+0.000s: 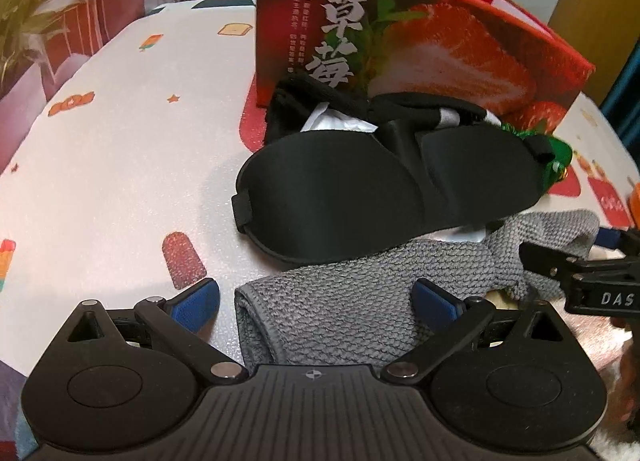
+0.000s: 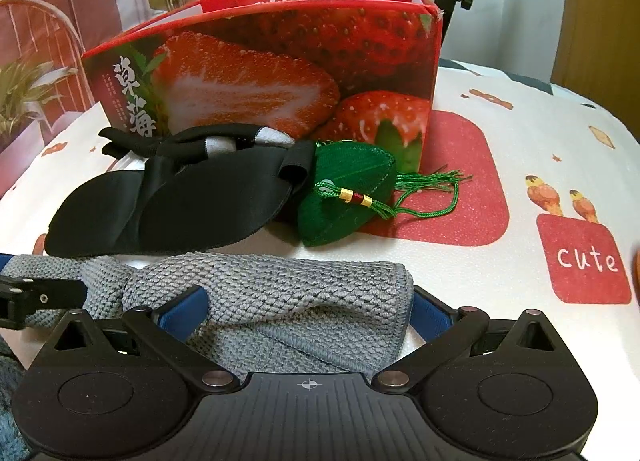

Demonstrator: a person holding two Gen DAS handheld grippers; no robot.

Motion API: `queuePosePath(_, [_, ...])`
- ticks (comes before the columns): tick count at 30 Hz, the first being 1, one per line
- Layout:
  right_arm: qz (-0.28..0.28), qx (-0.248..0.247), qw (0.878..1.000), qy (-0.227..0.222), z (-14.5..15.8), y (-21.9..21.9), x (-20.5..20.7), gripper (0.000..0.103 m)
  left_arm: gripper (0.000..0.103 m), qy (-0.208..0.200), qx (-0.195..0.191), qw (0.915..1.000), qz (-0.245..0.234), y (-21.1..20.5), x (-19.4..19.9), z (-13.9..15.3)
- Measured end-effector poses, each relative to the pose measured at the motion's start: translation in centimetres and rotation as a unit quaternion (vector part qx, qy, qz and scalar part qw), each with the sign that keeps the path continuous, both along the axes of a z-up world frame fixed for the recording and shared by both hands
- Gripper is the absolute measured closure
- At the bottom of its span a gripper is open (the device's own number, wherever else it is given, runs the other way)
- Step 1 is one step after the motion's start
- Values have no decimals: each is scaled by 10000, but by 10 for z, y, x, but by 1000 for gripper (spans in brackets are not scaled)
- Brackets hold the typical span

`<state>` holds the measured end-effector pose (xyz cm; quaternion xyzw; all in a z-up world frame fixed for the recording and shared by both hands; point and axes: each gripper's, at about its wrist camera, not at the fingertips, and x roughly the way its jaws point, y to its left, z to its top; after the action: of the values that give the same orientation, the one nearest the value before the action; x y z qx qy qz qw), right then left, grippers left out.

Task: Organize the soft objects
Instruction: 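Close the right gripper on the grey towel while the left gripper grasps its other end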

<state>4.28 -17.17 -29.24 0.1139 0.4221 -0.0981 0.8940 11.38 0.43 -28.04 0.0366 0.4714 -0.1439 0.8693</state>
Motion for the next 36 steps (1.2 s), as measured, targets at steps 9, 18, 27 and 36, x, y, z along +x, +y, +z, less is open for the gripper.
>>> queuePosePath(9, [21, 0, 9998, 199, 2, 0, 1, 0, 0, -77, 106, 9999, -43, -7, 1, -3])
queuePosePath(18, [56, -203, 9983, 540, 4, 7, -2, 7, 3, -114, 84, 9999, -52, -6, -3, 0])
queuePosePath(27, [119, -149, 9994, 293, 6, 8, -2, 26, 7, -227, -22, 9996, -142, -6, -4, 2])
queuePosePath(36, [140, -152, 9998, -4, 4, 11, -1, 44, 6, -493, -114, 9986, -123, -11, 3, -2])
